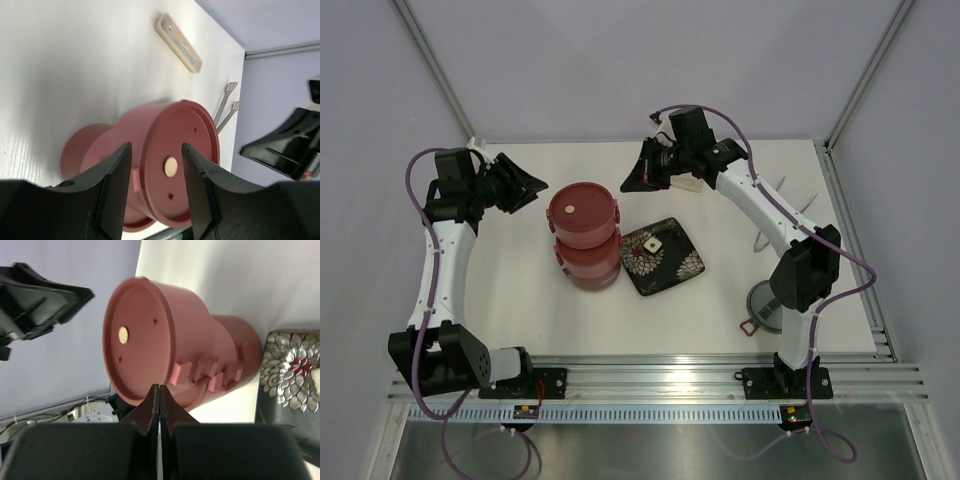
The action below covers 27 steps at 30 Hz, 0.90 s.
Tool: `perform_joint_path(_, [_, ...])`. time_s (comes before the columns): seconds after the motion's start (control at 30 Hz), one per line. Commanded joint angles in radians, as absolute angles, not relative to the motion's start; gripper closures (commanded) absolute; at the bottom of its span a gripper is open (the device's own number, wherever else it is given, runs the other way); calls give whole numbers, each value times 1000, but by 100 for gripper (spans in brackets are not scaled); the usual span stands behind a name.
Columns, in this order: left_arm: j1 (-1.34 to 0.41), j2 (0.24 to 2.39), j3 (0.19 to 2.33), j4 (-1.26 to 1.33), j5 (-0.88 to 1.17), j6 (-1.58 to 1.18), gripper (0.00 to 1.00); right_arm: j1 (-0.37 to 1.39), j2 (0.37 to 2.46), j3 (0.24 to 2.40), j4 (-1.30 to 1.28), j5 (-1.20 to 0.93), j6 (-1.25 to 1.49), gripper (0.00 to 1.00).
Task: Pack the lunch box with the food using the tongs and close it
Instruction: Place the packing box into the packing box.
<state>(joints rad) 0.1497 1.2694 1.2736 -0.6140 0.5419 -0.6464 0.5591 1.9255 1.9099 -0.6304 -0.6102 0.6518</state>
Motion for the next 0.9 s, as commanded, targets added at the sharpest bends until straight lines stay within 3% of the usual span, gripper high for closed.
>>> perform_joint_path(0.0, [155,1321,1252,-496,515,-692,52,549,1950,2020,-632,-571,637,100])
perform_joint_path(0.47, [156,1503,1304,-420,514,-730,53,514,2222,2342,-776,-497,644,100])
perform_joint_path(0.87, [129,1566,1310,-426,572,-687,53,532,2295,2368,-767,-604,635,100])
